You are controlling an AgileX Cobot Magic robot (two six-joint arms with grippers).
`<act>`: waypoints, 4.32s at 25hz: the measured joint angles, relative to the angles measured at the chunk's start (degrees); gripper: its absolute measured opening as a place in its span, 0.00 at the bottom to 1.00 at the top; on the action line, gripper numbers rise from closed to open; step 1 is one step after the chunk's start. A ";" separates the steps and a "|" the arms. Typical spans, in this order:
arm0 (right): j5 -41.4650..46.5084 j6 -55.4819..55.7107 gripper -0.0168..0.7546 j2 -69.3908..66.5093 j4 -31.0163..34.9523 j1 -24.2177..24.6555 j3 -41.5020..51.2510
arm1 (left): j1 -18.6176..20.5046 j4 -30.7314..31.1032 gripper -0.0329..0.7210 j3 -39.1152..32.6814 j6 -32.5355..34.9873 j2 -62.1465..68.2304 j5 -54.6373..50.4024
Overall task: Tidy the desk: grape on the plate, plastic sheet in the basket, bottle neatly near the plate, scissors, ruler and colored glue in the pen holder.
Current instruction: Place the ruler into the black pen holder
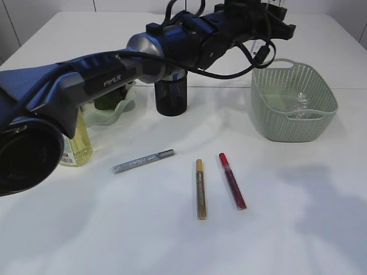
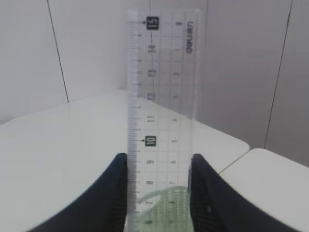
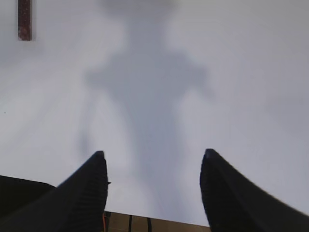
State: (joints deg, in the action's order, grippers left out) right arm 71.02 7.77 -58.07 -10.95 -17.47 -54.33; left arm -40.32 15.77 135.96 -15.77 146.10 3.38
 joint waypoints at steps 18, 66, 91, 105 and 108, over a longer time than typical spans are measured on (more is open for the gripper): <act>0.13 0.00 0.64 0.10 -0.41 0.00 0.00 | -2.28 3.39 0.40 0.00 0.12 0.14 -6.87; 0.13 0.00 0.64 0.10 -0.41 0.00 0.00 | 4.71 1.96 0.40 0.00 0.26 -15.91 -39.80; -3.78 0.10 0.64 0.10 -0.41 0.00 0.14 | 10.67 0.06 0.41 -6.52 0.26 -9.26 -21.88; -4.63 0.59 0.64 0.10 -0.41 0.00 1.00 | 11.52 -1.05 0.41 -34.35 0.26 -21.59 1.56; -4.76 0.58 0.64 0.10 -0.41 0.00 1.33 | 12.30 -2.75 0.41 -42.35 0.26 -22.67 15.44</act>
State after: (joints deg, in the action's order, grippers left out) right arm 66.27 8.34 -57.97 -11.36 -17.47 -52.99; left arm -28.02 13.02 93.61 -15.51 123.43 18.82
